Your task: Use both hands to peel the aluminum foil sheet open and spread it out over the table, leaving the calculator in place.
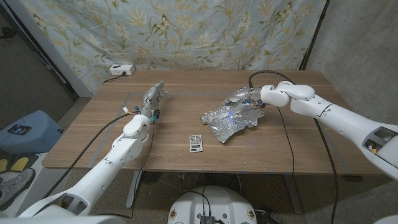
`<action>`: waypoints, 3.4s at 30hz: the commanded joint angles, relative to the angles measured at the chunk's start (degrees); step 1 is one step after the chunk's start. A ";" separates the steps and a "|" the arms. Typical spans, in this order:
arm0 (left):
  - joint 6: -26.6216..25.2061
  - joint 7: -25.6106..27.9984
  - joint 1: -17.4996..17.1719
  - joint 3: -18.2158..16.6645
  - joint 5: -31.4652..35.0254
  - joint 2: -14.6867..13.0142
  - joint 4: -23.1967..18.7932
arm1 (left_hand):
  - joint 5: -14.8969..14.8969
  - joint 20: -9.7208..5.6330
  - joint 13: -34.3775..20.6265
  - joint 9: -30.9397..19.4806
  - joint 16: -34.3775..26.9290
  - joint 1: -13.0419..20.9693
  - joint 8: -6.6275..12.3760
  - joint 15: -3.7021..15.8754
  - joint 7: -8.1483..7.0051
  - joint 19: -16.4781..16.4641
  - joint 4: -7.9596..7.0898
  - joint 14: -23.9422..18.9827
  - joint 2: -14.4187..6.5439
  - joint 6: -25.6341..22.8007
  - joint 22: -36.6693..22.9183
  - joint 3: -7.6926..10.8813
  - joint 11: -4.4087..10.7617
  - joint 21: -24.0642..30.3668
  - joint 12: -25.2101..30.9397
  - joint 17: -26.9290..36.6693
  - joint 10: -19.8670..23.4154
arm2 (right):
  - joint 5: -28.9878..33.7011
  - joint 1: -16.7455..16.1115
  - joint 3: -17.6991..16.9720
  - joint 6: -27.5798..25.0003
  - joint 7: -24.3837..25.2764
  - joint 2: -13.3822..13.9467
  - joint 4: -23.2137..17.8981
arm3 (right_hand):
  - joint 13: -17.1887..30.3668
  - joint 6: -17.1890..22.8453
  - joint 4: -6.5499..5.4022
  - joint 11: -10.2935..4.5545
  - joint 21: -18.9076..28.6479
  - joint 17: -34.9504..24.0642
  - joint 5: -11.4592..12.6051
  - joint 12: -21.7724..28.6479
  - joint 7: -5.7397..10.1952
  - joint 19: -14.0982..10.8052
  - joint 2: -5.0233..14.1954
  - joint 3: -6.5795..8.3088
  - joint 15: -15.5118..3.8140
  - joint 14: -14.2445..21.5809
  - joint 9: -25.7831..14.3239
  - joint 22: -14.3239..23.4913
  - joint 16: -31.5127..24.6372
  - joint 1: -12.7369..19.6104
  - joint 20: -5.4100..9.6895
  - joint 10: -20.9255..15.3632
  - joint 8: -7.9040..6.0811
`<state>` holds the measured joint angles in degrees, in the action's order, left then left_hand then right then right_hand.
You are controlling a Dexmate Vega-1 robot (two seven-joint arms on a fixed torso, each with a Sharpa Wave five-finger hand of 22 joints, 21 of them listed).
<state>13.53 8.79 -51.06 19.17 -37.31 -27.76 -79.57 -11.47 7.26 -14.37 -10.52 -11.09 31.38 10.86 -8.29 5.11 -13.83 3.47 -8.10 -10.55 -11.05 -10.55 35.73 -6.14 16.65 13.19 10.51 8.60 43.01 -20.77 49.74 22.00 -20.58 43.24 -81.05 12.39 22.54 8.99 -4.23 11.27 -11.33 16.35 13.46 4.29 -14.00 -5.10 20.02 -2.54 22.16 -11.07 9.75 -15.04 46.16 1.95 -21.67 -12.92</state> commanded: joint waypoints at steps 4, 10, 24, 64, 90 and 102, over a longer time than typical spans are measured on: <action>0.99 -0.57 0.79 0.32 -0.11 1.02 1.64 | -0.53 0.13 -0.17 -0.28 -0.43 0.38 0.38 -0.11 0.18 -0.51 -0.03 -0.34 -0.34 -0.87 -0.27 0.50 -0.13 -0.20 0.45 0.35 0.39 | 0.73 -0.19 0.54 -1.60 -0.24 0.08 -0.65 | 0.27 0.63 0.09 0.50 0.26 -0.29 0.26 0.01 0.12 -0.68 0.26 0.57 -7.39 0.44 -0.11 0.10 0.00 0.79 -0.25 -0.46 -0.02; 1.40 -0.74 0.90 0.40 -0.13 1.32 1.94 | -0.56 0.09 -0.15 -0.29 -0.41 0.56 0.43 -0.14 0.28 -0.56 0.09 -0.37 -0.41 -1.08 -0.27 0.61 -0.10 -0.22 0.49 0.32 0.50 | 1.09 -0.51 0.58 -2.06 0.00 0.11 -1.35 | 0.32 1.16 0.15 0.16 0.34 -0.30 0.32 0.05 0.07 -1.12 0.37 0.84 -7.49 1.19 -0.12 0.10 -0.15 1.19 -0.14 -0.88 -0.10; 2.79 -1.69 0.75 0.27 -0.81 2.11 3.05 | -0.59 0.02 -0.14 -0.30 -0.47 0.76 0.45 -0.21 0.28 -0.62 0.14 -0.54 -0.53 -1.32 -0.28 0.70 -0.23 -0.27 0.58 0.34 0.73 | 1.79 -1.07 0.46 -3.81 -1.53 0.12 -4.18 | 0.43 1.44 0.05 0.39 0.40 -0.35 0.32 -0.01 0.06 -1.63 0.39 1.01 -7.47 1.55 -0.13 0.11 -0.11 1.31 -0.11 -1.10 -0.05; 1.22 -1.76 -0.35 -0.69 -1.94 0.42 2.06 | -0.63 0.22 -0.09 -0.35 -0.45 0.94 0.45 -0.21 0.21 -0.67 0.01 -0.57 -0.49 -1.82 -0.30 0.78 -0.22 -0.46 0.56 0.43 0.68 | 3.46 1.59 2.94 1.74 4.14 -3.13 1.94 | 1.63 6.69 0.18 -1.14 0.95 -0.91 0.37 1.57 1.66 -5.81 0.83 2.22 -10.02 8.79 -0.24 0.20 -2.21 3.47 1.68 -7.08 -0.94; -0.13 -2.18 1.44 0.46 -1.40 0.86 2.88 | -0.66 0.29 -0.07 -0.41 -0.49 1.03 0.59 -0.16 -0.03 -0.79 -0.06 -0.77 -0.45 -2.52 -0.31 0.83 -0.32 -0.55 0.61 0.43 0.79 | 3.83 2.78 2.59 3.00 5.06 -1.17 3.27 | 2.21 5.58 -0.55 -0.69 0.50 -1.10 0.34 0.56 1.20 -5.71 0.17 2.14 -9.78 6.98 -0.29 0.23 -0.91 2.06 1.40 -5.28 -0.02; -1.25 -0.54 1.14 0.66 -0.77 0.65 1.51 | -0.68 0.32 -0.07 -0.44 -0.54 1.04 0.57 -0.12 -0.04 -0.86 -0.13 -0.96 -0.43 -2.67 -0.31 0.89 -0.16 -0.59 0.64 0.44 0.83 | 4.28 2.72 2.55 3.47 6.68 -0.55 4.73 | 2.38 5.61 -0.62 -0.88 0.43 -1.15 0.37 0.47 1.20 -5.77 0.12 2.25 -9.75 7.07 -0.31 0.24 -0.79 1.86 1.45 -5.31 0.08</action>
<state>13.21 7.02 -49.85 19.57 -38.59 -27.04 -76.97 -11.92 7.47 -14.39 -10.81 -11.09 31.83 11.24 -8.18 5.01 -14.02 3.40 -8.61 -11.00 -13.21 -10.55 36.28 -6.45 16.08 13.64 10.79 8.90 46.97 -18.08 52.47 24.93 -15.13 41.97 -77.53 14.53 28.23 8.60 -5.14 11.70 -12.41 16.34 14.11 5.74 -19.20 -4.89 22.14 -2.64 29.19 -11.06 9.73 -15.87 48.49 2.26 -27.07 -12.92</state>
